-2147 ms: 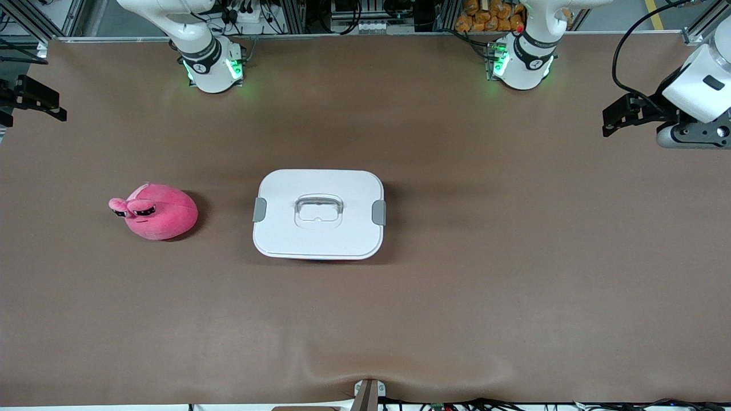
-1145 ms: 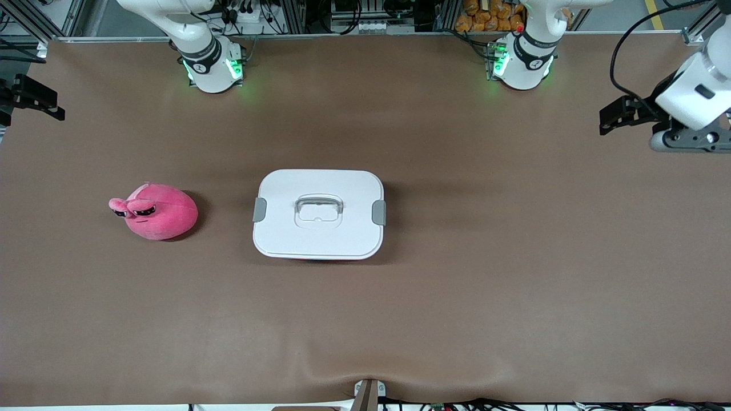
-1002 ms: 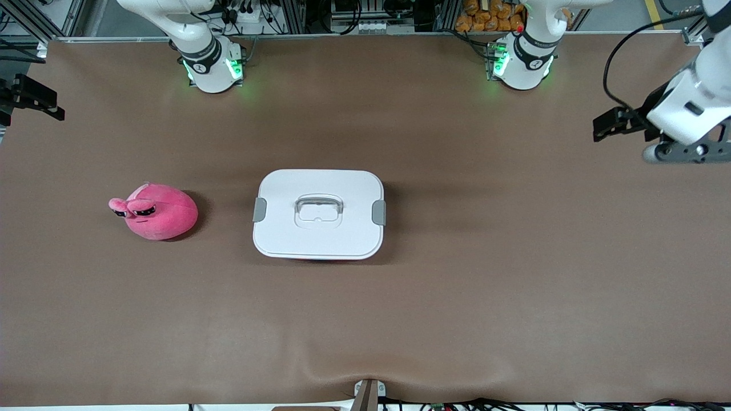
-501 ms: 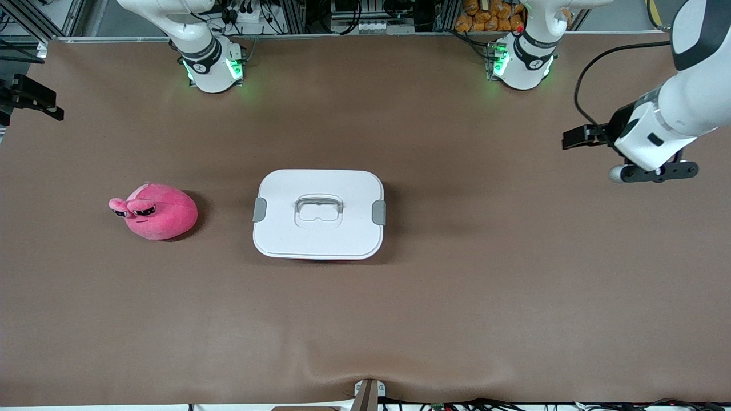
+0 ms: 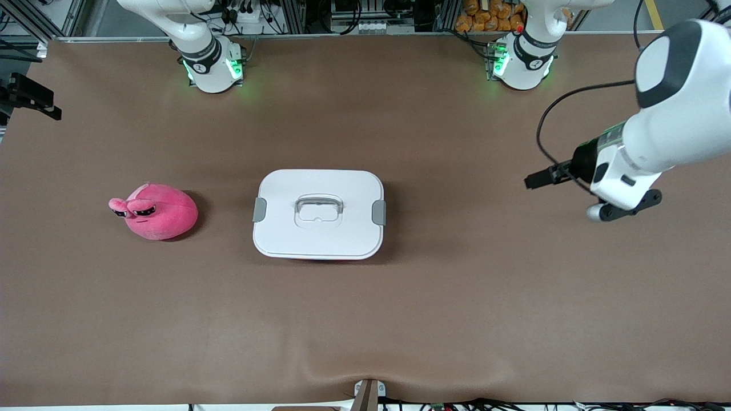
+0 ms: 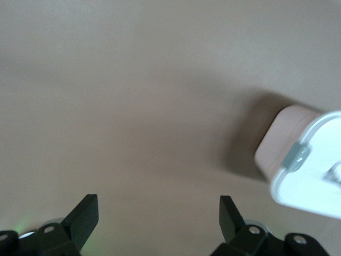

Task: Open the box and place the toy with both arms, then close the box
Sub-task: 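Move the left gripper toward the white box lid handle, then lower the left gripper onto the lid handle and close it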

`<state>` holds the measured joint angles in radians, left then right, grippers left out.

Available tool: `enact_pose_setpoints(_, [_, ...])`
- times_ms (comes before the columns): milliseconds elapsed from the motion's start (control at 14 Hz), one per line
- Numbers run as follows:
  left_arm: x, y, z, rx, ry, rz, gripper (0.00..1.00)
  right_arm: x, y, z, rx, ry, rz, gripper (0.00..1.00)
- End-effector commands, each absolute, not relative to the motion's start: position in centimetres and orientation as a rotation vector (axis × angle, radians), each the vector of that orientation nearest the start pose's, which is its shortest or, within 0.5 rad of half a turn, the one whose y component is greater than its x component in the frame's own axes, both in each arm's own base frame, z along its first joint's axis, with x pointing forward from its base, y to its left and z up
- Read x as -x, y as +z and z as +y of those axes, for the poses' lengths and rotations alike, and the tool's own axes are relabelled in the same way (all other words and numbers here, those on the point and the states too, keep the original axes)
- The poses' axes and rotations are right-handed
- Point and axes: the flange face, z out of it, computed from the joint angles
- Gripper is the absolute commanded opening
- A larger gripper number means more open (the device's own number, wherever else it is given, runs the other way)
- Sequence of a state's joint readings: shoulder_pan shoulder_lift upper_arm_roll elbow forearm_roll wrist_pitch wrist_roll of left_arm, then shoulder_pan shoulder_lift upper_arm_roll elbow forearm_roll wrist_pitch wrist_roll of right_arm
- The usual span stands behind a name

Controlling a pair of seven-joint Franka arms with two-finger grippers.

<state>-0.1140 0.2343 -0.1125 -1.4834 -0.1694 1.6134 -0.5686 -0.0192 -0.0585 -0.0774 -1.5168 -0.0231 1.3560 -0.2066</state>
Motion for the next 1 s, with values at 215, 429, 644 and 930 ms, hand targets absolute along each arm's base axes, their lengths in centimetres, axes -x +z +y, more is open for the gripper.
enact_pose_setpoints(215, [-62.5,56.1,-19.9,3.221,0.098,-0.962,1.0,-51.1,66.8,-5.7,3.125,0.153,-0.144,1.0])
enact_pose_setpoints(429, [-61.8,55.1,-25.7,3.195,0.087,-1.124,1.0,-51.2,66.8,-5.6,3.126,0.151,-0.147,1.0])
enact_pose_setpoints(644, [-59.7,53.4,-32.0,3.127,0.146,-1.261,1.0,-51.8,66.8,-5.7,3.129,0.149,-0.146,1.0])
enact_pose_setpoints(930, [-57.3,50.6,-39.1,2.99,0.207,-1.543,1.0,-52.4,67.0,-5.6,3.13,0.138,-0.154,1.0])
